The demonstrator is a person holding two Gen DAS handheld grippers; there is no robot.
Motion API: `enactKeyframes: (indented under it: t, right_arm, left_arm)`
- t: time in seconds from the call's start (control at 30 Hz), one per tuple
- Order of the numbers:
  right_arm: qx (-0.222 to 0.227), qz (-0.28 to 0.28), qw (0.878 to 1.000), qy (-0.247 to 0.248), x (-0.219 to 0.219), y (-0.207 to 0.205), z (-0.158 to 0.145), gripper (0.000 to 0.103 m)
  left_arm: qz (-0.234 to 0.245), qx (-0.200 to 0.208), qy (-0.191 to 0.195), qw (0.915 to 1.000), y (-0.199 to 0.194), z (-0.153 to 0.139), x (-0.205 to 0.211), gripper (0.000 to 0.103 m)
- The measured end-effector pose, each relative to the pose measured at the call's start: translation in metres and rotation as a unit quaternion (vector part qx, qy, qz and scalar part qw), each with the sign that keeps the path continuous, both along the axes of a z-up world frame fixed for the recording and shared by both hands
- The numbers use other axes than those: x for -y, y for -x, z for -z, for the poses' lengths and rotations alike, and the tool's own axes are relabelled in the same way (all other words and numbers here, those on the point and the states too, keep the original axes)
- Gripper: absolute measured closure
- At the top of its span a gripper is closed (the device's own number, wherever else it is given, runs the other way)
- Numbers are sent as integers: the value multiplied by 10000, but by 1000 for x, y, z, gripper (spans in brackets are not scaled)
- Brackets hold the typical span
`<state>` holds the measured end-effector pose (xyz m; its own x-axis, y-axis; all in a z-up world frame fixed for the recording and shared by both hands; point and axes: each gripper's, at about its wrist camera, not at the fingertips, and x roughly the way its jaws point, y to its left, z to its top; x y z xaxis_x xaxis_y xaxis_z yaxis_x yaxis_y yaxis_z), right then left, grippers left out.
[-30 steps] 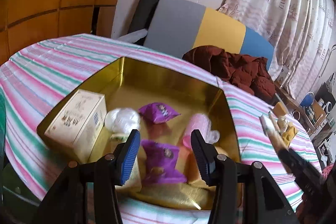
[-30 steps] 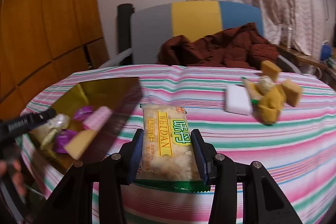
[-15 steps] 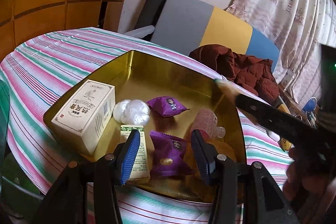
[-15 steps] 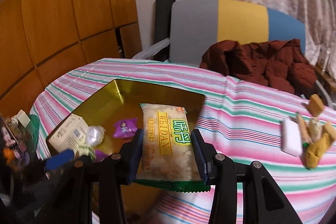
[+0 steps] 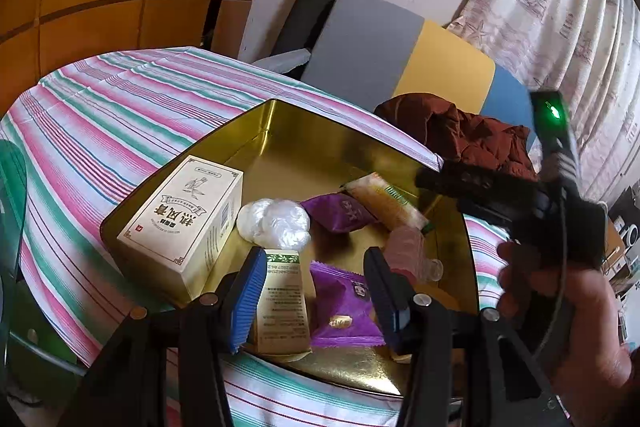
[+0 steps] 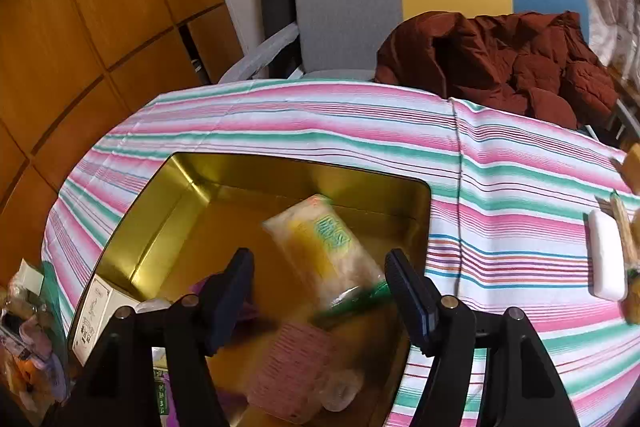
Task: Organize objects
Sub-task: 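Carry the WEIDAN packet over the tray and release it with the right tool, then withdraw both open tools from the tray toward the remaining items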
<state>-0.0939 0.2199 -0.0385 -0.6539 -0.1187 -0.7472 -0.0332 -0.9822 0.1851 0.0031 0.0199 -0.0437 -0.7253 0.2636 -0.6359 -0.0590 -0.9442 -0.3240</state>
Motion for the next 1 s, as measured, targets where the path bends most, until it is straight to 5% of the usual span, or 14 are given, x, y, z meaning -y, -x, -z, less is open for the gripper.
enactKeyframes:
  t: [0.6,1.0]
  right_arm:
    - [-532,311,9973,-399,-50,-85,-9,27]
    - [-180,1392,9868,-811,-157,-155,31,22]
  left_arm:
    - [401,-101,119,9991,-15,-6,-27,52]
    - [1187,-205,266,9924,-38,-9,-73,52]
